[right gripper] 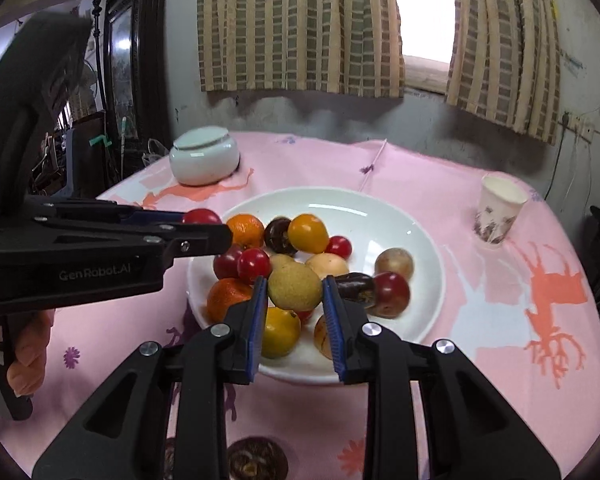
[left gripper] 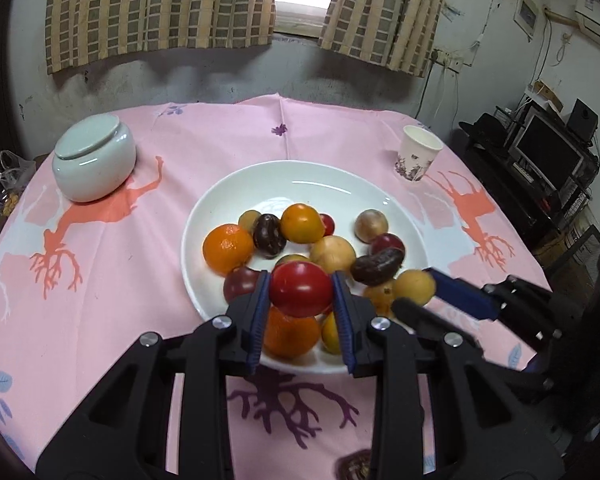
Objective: Organize fruits
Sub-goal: 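Carry both fruits to the white plate and release them, then move both grippers back toward the two dark water chestnuts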
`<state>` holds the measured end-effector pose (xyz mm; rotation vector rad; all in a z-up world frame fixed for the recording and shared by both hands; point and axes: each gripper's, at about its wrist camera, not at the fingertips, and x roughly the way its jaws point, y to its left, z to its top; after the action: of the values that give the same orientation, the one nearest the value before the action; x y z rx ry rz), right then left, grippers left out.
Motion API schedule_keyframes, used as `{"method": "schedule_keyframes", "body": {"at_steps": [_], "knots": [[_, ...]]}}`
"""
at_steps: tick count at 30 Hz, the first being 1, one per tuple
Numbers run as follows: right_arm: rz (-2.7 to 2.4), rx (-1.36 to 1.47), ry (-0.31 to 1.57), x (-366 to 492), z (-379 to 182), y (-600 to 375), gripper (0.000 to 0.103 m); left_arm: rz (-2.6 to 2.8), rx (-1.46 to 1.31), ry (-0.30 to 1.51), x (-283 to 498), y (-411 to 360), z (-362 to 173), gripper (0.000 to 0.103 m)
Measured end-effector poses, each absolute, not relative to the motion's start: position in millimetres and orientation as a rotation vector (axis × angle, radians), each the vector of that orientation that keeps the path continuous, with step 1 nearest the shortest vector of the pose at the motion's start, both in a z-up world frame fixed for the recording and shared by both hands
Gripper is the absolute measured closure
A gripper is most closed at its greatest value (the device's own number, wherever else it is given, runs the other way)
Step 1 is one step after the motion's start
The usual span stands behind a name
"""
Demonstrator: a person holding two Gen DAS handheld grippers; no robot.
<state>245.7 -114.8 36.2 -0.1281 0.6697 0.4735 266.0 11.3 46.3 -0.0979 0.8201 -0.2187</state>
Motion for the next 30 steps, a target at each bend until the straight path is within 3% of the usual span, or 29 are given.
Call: {"method": "schedule_keyframes", "body": {"at_steps": [6,7,9,14,21,30], "knots": [[0.45,-0.127,0.758,272.9,19.7,-103.3,0.074,-0.176,-0.128,0.874,293.2,14.0,22.0,0.069],[0.445,-0.132,0.756,272.7,19.4,-103.0,0.074,-0.169,-0.138,0.879,293.7,15.3,20.1,0.063],[0.442,-0.131,0.744,268.8,20.4,-105.0,0.071,-0.147,-0.142,0.874,289.7,17.4,20.8,0.038],[0.451,-0.053,0.727,245.5,32.6,-131.3,0.047,-0.105,-0.133,0.826,263.3,24.4,38.1,0.033],[0.429,-0.034,0.742,197.2,38.7,-169.2,0.043,-0.108,-0.062,0.813,207.8,15.8,45.5,0.019],[0.417,0.017,0.806,150.4,20.5,-197.6,0.043,-0.154,0.029,0.823,146.2,-12.0,22.3,0.016]]}}
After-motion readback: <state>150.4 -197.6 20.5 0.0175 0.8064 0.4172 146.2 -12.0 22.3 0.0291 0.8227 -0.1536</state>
